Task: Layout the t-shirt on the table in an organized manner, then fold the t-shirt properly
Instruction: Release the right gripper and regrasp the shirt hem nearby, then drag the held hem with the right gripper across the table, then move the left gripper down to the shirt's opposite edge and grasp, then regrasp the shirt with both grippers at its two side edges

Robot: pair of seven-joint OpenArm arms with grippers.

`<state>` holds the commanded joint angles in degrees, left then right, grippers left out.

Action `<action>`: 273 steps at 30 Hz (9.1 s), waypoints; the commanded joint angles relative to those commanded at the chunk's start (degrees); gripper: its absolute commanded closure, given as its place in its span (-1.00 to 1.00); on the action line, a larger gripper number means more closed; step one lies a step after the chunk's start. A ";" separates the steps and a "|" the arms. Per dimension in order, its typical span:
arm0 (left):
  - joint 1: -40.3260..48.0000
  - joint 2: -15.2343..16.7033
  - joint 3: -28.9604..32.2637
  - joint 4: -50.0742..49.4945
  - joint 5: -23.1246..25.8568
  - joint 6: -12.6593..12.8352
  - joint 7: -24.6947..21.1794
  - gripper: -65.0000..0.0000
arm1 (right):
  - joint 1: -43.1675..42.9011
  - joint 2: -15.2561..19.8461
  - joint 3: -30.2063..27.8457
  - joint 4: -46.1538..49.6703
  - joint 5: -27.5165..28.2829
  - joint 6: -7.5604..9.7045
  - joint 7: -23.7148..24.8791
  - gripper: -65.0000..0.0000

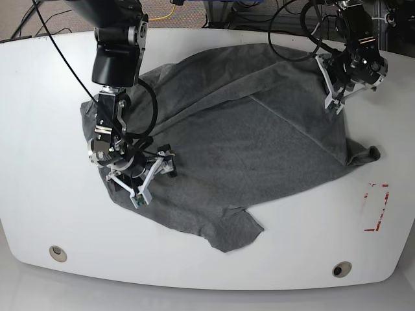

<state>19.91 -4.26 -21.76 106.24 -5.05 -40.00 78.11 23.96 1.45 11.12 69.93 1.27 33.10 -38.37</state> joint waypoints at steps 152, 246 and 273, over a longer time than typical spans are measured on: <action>-22.07 -9.67 -15.38 -13.54 0.09 0.00 -0.44 -0.47 | 10.55 9.49 -1.85 -35.34 -0.09 4.31 19.16 0.94; -10.73 -4.92 0.18 -0.44 0.53 0.00 -14.77 -0.29 | -18.99 3.52 -2.02 16.53 8.88 4.40 -6.77 0.18; -32.70 -12.40 10.90 -45.89 0.53 0.00 -32.44 -0.29 | -6.59 10.46 -1.85 -12.13 8.88 4.40 4.57 0.71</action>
<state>-12.79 -16.66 -10.86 60.35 -4.53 -40.00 45.67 17.36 11.91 9.27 57.80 10.15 37.49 -33.80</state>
